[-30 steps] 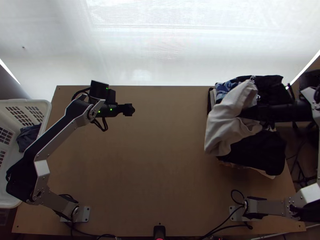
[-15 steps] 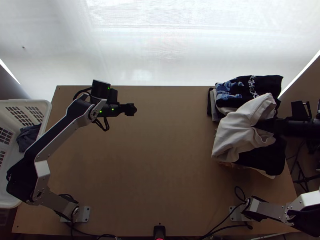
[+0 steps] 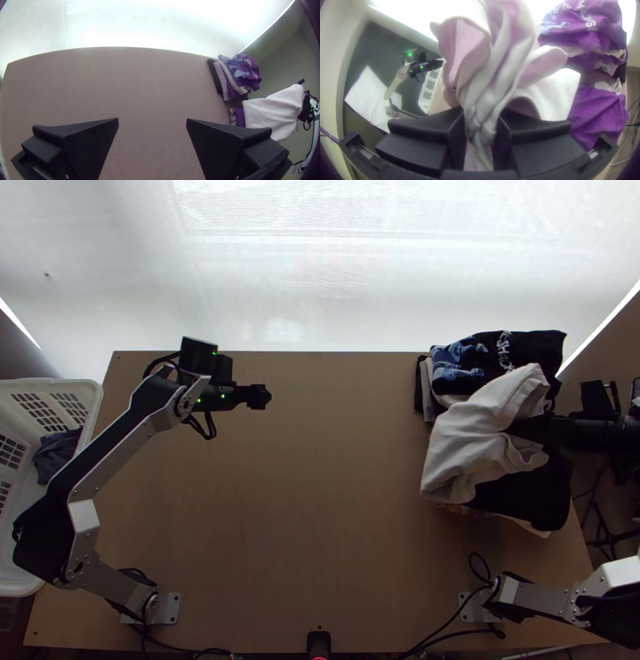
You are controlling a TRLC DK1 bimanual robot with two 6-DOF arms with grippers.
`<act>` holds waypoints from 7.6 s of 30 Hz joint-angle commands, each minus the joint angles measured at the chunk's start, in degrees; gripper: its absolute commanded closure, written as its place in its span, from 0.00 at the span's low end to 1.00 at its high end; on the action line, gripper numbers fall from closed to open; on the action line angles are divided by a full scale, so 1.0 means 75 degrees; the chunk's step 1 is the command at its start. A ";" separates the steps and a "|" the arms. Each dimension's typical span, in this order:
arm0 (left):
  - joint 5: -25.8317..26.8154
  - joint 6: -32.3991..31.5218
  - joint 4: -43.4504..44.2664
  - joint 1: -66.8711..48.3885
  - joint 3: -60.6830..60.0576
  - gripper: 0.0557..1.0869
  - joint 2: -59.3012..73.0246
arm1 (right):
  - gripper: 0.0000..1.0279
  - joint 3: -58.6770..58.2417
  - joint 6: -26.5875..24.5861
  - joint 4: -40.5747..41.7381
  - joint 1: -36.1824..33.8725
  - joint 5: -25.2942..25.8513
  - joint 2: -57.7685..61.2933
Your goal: Fold the t-shirt
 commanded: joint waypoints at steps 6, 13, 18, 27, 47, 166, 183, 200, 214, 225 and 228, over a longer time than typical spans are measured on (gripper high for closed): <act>0.0002 -0.0069 -0.0008 0.0029 0.0063 0.04 0.0013 | 0.97 0.0190 0.0052 0.0006 0.0582 -0.0091 0.0394; 0.0002 -0.0081 -0.0054 0.0112 0.0040 0.04 -0.0022 | 0.97 -0.1005 -0.1261 0.0006 -0.0860 -0.0079 0.1085; 0.0002 -0.0069 -0.0054 0.0170 0.0052 0.04 -0.0069 | 0.97 -0.1462 -0.1870 0.0006 -0.1926 -0.0032 0.1601; 0.0014 -0.0069 -0.0043 0.0170 0.0063 0.04 -0.0058 | 0.97 -0.1661 -0.2316 0.0463 -0.3157 0.0483 0.2609; 0.0014 -0.0034 -0.0066 0.0299 0.0075 0.04 -0.0034 | 0.97 -0.1872 -0.1355 0.2549 -0.3637 0.1679 0.3218; -0.1510 0.0236 0.3379 0.2209 -0.5468 0.04 -0.6772 | 0.04 -0.8212 0.2934 1.3916 0.5925 0.8522 -0.8137; -0.1592 0.1490 0.1211 0.3908 -0.8175 0.04 -1.2667 | 0.04 -1.0474 0.4071 1.2697 0.5867 0.8979 -1.0528; -0.1580 0.2298 0.1551 0.4237 -0.9417 0.04 -1.2655 | 0.04 -1.1669 0.4294 1.1607 0.5164 0.9214 -1.0551; -0.1568 0.2310 0.1059 0.4283 -0.9335 0.04 -1.2655 | 0.04 -1.1704 0.4458 1.1350 0.5164 0.9202 -1.0516; -0.1580 0.2310 0.1059 0.4283 -0.9335 0.04 -1.2655 | 0.04 -1.1693 0.4458 1.1350 0.5164 0.9202 -1.0516; -0.1580 0.2310 0.1059 0.4283 -0.9335 0.04 -1.2655 | 0.04 -1.1704 0.4458 1.1350 0.5164 0.9202 -1.0516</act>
